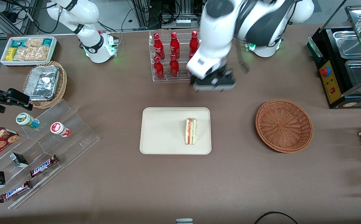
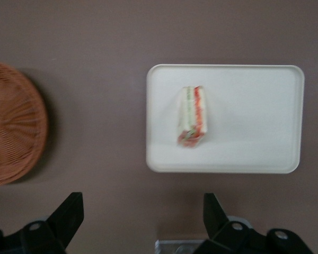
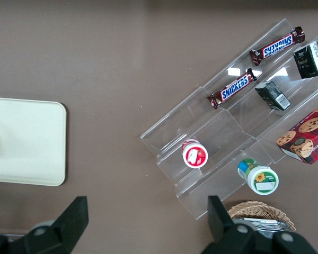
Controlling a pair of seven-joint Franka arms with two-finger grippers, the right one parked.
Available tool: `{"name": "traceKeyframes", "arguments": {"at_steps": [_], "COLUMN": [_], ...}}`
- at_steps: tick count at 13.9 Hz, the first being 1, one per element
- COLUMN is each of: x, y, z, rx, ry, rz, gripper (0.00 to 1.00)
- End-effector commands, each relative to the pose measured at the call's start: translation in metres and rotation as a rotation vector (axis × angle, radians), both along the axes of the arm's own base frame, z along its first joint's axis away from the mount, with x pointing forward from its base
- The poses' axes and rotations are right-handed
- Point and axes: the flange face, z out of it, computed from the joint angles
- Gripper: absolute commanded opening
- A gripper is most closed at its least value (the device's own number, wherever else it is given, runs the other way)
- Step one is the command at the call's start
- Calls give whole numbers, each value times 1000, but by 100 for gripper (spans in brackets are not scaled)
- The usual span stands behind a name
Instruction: Place sandwich from basket to tray
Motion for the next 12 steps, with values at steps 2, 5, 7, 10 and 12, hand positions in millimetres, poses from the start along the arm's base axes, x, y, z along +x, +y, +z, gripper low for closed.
{"name": "traceKeyframes", "arguments": {"at_steps": [2,5,7,10,12], "x": [-20,-16,-7,9,22], "y": [89,154,197,255,288], "z": [68,99,110,110,106], "rx": [24,7,-8,-28,-33], "ry": [30,39,45,71,79], "rz": [-54,-94,-104,-57,14], "gripper": [100,100,100,100,100]}}
